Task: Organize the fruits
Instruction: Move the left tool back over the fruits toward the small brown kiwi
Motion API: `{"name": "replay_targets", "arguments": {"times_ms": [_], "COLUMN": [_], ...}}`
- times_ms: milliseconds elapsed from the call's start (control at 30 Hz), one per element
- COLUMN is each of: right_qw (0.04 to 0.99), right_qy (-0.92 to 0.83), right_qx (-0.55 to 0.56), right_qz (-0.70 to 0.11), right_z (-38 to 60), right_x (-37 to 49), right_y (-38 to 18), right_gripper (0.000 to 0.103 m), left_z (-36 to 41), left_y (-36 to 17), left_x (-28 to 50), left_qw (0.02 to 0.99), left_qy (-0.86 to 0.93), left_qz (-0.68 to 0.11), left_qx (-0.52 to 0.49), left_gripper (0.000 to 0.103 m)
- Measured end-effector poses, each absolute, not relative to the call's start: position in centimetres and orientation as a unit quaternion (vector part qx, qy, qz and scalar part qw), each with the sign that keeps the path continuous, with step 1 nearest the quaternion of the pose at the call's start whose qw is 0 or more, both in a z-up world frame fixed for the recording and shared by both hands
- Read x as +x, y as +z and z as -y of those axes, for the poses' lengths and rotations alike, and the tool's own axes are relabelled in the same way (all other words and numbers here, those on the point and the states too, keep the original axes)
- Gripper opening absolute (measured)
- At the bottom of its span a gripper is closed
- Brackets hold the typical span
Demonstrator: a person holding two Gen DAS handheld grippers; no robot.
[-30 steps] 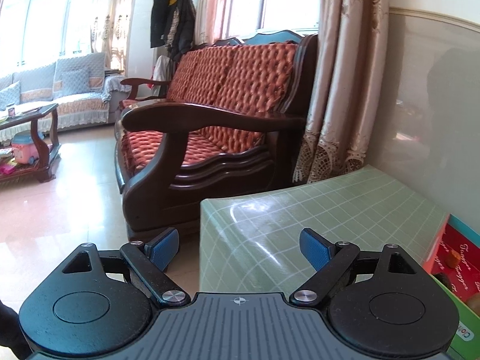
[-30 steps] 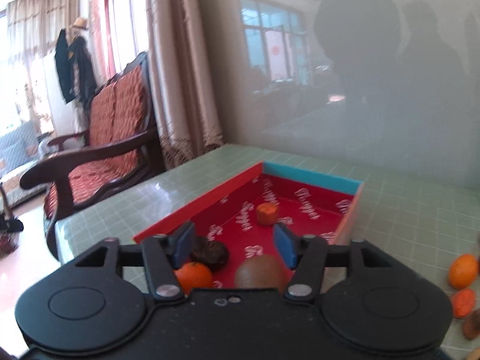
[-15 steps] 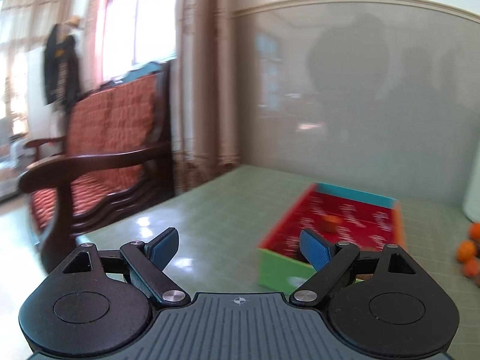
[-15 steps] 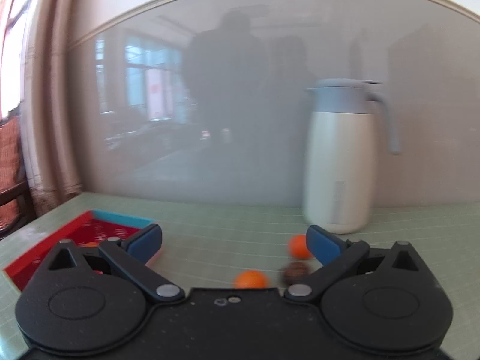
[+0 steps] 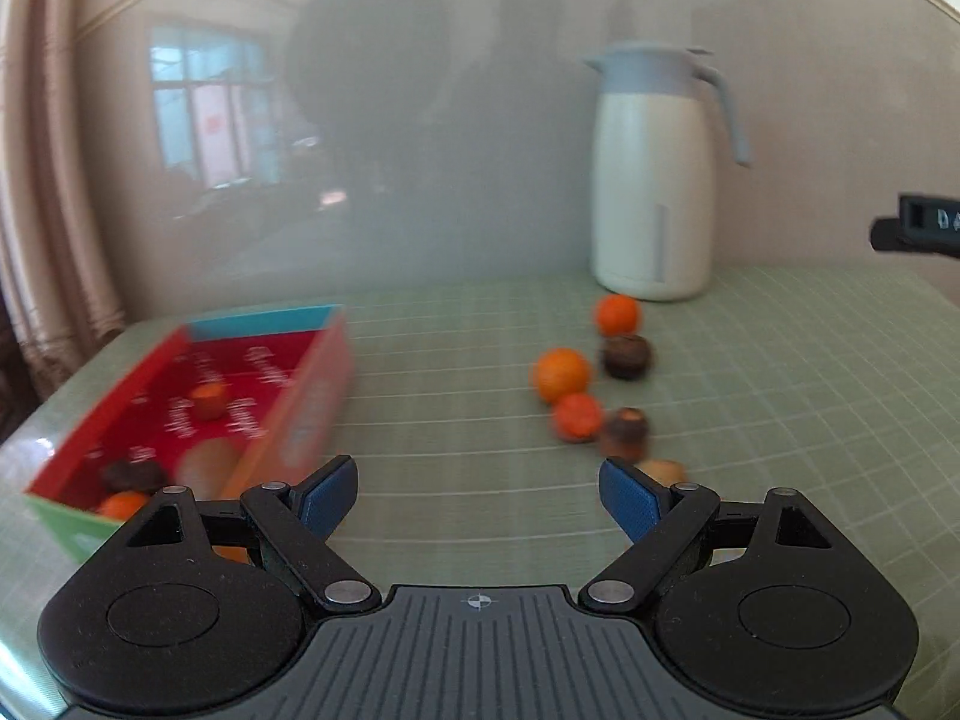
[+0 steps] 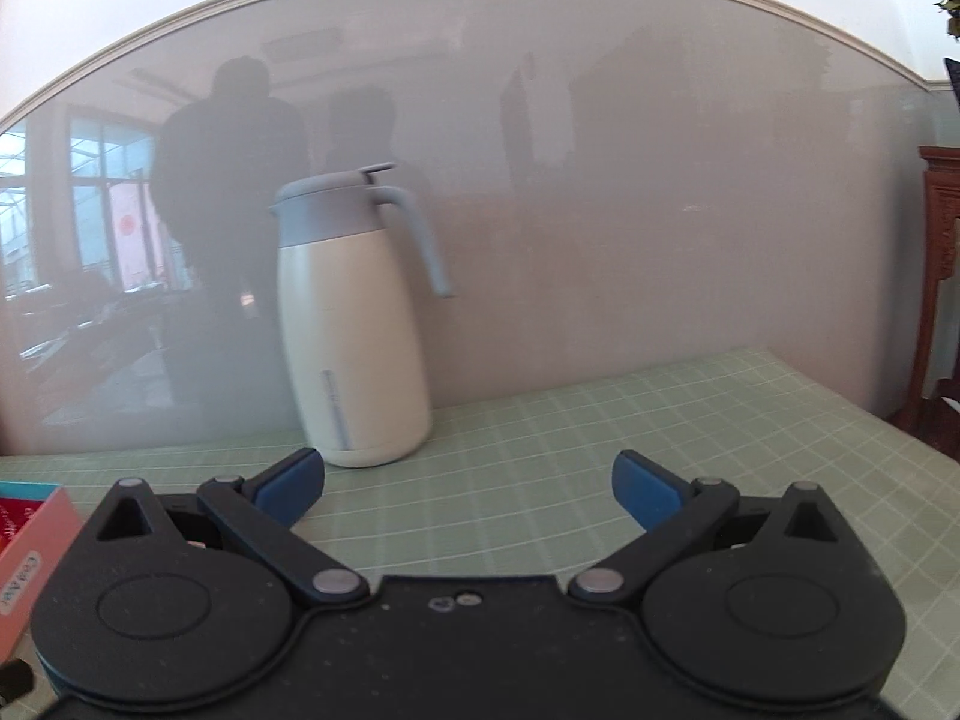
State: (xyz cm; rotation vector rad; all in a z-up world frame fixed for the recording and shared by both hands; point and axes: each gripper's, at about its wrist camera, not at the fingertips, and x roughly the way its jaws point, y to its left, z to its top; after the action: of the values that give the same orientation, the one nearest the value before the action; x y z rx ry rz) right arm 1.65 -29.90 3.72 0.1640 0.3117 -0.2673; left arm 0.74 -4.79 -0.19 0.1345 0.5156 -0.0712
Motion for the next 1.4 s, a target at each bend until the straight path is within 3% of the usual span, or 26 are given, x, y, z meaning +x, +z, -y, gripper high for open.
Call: {"name": "replay_targets", "arguments": {"times_ms": [333,1033,1167,1333,1400], "right_qw": [0.971,0.971,0.971,0.97,0.97], "right_qy": [-0.148,-0.141,-0.14,-0.141,-0.141], "right_qx": [0.118,0.118,0.116,0.119,0.121], "right_qz": [-0.148,-0.154,-0.154,-0.158,-0.159], "right_z": [34.1,34.8,34.7,35.1,35.3], "right_x": [0.3,0.6,0.4,0.3,0.3], "right_y": [3.4,3.4,3.3,3.2,3.2], "right_gripper": [0.103,0.103,0.103,0.103,0.103], "left_z": [11.7,11.8,12.1,12.3,12.4], "left_y": [-2.1,-3.6,-3.7,-3.8,-4.0], "left_x": [2.8,4.4,4.6,4.8,5.1], "left_qw": [0.956,0.95,0.949,0.948,0.946], "left_qy": [-0.074,-0.069,-0.075,-0.076,-0.08], "left_qz": [-0.269,-0.295,-0.298,-0.302,-0.309], "left_qx": [0.095,0.071,0.069,0.066,0.063], "left_gripper": [0.083,0.074,0.064,0.06,0.052]}}
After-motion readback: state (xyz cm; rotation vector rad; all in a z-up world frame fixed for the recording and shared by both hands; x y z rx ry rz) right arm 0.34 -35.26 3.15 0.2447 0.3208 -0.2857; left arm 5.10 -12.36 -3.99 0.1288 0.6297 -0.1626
